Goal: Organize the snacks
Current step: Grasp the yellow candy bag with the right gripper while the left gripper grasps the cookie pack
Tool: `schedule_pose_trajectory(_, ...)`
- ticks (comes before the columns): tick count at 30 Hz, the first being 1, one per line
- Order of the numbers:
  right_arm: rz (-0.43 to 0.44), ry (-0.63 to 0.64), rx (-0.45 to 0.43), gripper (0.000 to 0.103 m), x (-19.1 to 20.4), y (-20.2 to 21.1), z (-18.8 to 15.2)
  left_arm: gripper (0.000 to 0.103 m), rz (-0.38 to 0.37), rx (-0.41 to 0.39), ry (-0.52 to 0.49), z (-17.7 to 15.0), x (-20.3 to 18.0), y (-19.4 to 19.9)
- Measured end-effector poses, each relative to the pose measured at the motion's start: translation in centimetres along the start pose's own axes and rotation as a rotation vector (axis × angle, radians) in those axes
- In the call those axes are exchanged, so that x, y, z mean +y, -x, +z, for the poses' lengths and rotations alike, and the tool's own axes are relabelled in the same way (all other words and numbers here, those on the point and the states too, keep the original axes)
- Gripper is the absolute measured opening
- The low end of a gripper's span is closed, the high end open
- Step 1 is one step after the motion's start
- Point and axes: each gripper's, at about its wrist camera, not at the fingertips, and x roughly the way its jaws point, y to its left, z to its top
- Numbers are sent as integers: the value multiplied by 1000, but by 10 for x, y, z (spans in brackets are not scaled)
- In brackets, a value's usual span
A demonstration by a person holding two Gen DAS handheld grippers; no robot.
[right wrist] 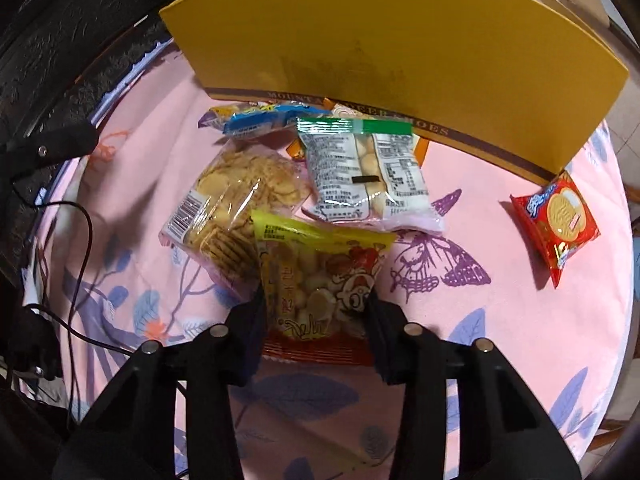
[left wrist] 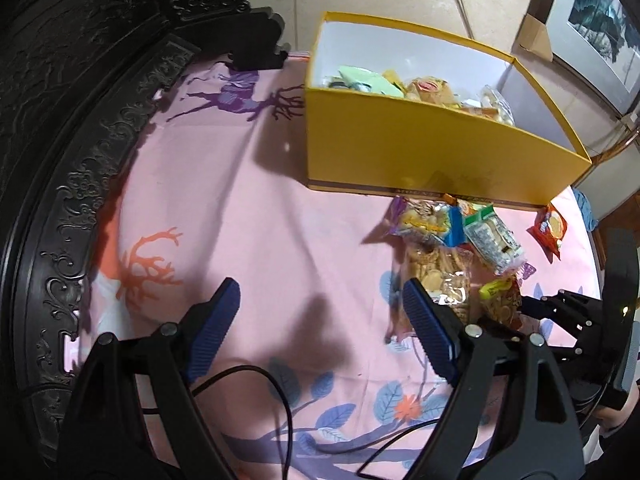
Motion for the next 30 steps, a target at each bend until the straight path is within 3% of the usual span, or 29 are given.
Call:
schedule_pose_trajectory(3,-38,22,-2,42,6,0,-2,86,-9,21,-40,-1,-14,-10)
schedule_pose_trajectory(7,-43,-52,1,40,-7,9,-14,86,-38,61,-99,-4,-39,-30)
schedule_pose_trajectory(13,-24,-145,-6,41,-34,23,-44,86,-76,122,-174,-5,-71,-61)
schedule_pose_trajectory(21,-15,-176,-20,42,-37,26,-48,85,-116,220,-212,-10,-92,-91)
schedule_pose_trajectory(23,-13,-175,-23,42,-40,29,-53,81,-121,202,-213,-12,-91,-90)
schedule_pose_trajectory(25,-15,-175,-23,41,-41,30,-54,67,-121,185,-223,-13,-89,-88)
schedule_pose_trajectory(30,-16,-173,-18,40,-40,29,-51,66,-171,190,-160,-13,-78,-86)
